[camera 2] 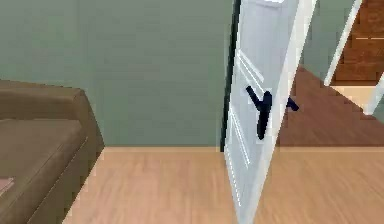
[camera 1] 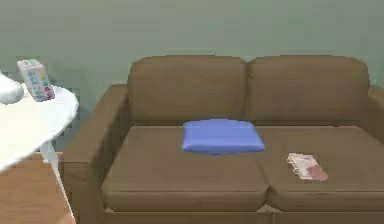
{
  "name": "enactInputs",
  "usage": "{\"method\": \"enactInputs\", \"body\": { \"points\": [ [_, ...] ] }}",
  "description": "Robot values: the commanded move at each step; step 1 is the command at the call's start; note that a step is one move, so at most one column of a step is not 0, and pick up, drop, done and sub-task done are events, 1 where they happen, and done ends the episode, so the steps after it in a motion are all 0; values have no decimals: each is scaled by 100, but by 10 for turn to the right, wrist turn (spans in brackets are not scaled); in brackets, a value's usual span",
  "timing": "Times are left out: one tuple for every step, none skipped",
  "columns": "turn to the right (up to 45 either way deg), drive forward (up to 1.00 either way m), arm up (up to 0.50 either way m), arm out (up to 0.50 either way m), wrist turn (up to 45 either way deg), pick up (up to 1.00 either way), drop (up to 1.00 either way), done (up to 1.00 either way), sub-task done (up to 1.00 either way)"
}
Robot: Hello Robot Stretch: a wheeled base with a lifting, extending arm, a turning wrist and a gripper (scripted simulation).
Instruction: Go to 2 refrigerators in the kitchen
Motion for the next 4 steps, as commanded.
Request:
{"method": "enactInputs", "body": {
  "points": [
    [-450,0,0,0,0,0,0,0,0],
    [-450,0,0,0,0,0,0,0,0],
    [-180,0,0,0,0,0,0,0,0],
    [0,100,0,0,0,0,0,0,0]
  ]
}}
